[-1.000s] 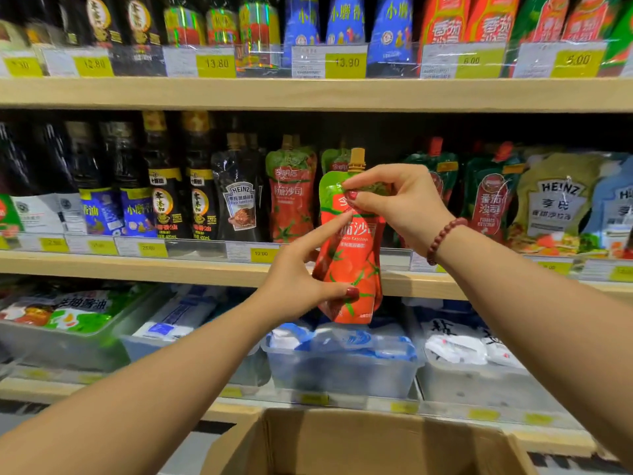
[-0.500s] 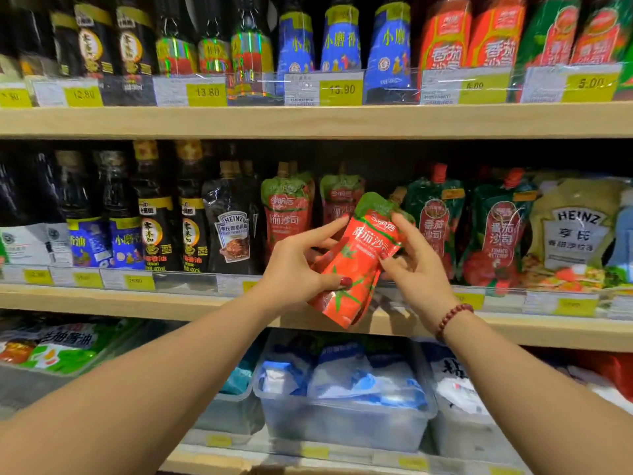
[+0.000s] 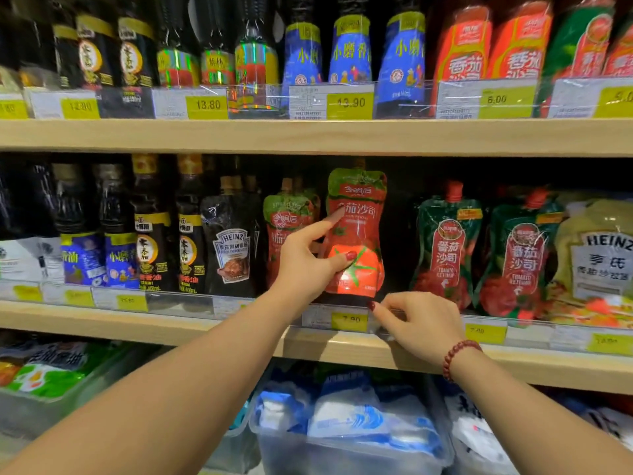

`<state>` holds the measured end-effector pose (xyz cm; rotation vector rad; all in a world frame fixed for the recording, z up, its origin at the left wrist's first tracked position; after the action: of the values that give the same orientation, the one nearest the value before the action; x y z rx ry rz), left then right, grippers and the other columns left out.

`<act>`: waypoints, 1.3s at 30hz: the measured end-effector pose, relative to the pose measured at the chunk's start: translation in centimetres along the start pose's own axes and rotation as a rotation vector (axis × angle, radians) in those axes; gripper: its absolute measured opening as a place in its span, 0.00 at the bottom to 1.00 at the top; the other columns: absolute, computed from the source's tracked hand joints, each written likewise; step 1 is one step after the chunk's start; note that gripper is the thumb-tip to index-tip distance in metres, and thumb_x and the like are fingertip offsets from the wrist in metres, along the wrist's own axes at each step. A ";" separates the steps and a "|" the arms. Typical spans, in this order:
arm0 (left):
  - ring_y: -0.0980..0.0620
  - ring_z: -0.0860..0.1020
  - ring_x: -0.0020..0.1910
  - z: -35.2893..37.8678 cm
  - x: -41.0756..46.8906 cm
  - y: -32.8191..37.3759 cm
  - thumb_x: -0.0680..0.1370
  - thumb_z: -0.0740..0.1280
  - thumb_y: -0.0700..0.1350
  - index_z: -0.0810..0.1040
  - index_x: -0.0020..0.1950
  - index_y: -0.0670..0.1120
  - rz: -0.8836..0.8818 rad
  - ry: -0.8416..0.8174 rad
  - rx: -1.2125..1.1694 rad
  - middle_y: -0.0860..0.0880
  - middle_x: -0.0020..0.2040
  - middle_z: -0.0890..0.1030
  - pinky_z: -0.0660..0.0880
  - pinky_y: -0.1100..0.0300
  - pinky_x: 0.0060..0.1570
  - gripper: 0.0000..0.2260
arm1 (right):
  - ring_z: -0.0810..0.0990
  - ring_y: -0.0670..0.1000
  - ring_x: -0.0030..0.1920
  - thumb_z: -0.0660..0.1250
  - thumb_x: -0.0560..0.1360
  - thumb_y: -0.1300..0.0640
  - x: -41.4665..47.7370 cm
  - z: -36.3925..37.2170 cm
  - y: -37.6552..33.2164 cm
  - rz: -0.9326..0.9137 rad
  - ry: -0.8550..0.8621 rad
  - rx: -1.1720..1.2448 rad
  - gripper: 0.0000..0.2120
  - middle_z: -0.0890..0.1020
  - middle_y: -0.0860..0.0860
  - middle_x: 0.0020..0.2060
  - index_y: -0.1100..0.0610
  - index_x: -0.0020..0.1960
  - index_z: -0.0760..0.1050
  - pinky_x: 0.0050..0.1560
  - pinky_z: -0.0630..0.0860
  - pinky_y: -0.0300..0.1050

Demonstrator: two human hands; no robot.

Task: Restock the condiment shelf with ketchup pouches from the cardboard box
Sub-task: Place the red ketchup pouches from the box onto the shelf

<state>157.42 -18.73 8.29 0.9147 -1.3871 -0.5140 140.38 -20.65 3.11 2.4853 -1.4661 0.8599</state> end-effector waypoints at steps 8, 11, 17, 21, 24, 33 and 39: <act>0.52 0.81 0.41 1.5 0.9 -2.6 0.68 0.74 0.39 0.82 0.50 0.51 -0.033 0.061 0.292 0.49 0.41 0.84 0.80 0.58 0.38 0.13 | 0.70 0.40 0.32 0.52 0.74 0.36 -0.6 0.0 -0.3 -0.043 0.090 -0.046 0.18 0.75 0.40 0.28 0.43 0.35 0.72 0.27 0.56 0.37; 0.56 0.75 0.30 1.8 0.9 -3.3 0.68 0.74 0.39 0.83 0.48 0.44 -0.001 0.063 0.402 0.50 0.33 0.80 0.72 0.66 0.28 0.09 | 0.73 0.41 0.34 0.52 0.74 0.36 -0.6 0.1 -0.4 -0.066 0.125 -0.076 0.18 0.77 0.41 0.31 0.45 0.36 0.73 0.27 0.55 0.36; 0.67 0.77 0.39 3.1 0.6 -3.2 0.69 0.75 0.42 0.83 0.48 0.47 0.097 -0.136 0.524 0.61 0.39 0.79 0.70 0.76 0.39 0.10 | 0.71 0.41 0.32 0.51 0.75 0.37 -0.7 0.2 -0.5 -0.085 0.148 -0.088 0.18 0.74 0.41 0.28 0.45 0.33 0.69 0.27 0.56 0.36; 0.56 0.78 0.49 2.9 0.4 -3.2 0.70 0.75 0.44 0.80 0.58 0.48 0.099 -0.205 0.573 0.56 0.48 0.79 0.77 0.61 0.50 0.17 | 0.74 0.40 0.35 0.53 0.75 0.37 -0.8 0.2 -0.6 -0.093 0.155 -0.073 0.18 0.77 0.41 0.30 0.45 0.36 0.74 0.28 0.57 0.35; 0.56 0.78 0.52 2.3 0.1 -3.2 0.70 0.75 0.46 0.78 0.61 0.49 0.101 -0.263 0.598 0.53 0.53 0.79 0.78 0.58 0.52 0.20 | 0.75 0.40 0.36 0.51 0.75 0.36 -0.8 0.1 -0.7 -0.096 0.158 -0.078 0.20 0.78 0.41 0.32 0.46 0.38 0.75 0.28 0.58 0.34; 0.54 0.72 0.53 -0.7 -1.1 -3.1 0.68 0.76 0.51 0.63 0.70 0.62 0.136 -0.222 0.747 0.54 0.52 0.73 0.72 0.59 0.52 0.34 | 0.74 0.40 0.35 0.48 0.71 0.32 -0.4 0.1 -0.5 -0.003 0.047 -0.069 0.23 0.76 0.39 0.29 0.44 0.36 0.74 0.29 0.61 0.36; 0.52 0.72 0.59 -0.5 -1.4 -3.8 0.73 0.72 0.42 0.65 0.72 0.58 0.082 -0.247 0.652 0.51 0.58 0.73 0.72 0.57 0.59 0.31 | 0.73 0.48 0.62 0.70 0.67 0.41 1.9 0.6 -0.1 0.270 -0.230 0.404 0.33 0.74 0.43 0.62 0.47 0.68 0.63 0.60 0.73 0.49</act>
<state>158.39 -19.68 4.43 1.3367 -1.8571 -0.1003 141.46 -22.29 3.62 2.7913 -1.9050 1.0328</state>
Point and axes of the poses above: each hand's wrist, its own x-axis towards the middle knuckle, its own z-axis out of the palm, y = z × x, the point moved 8 cm from there along x, towards the middle knuckle
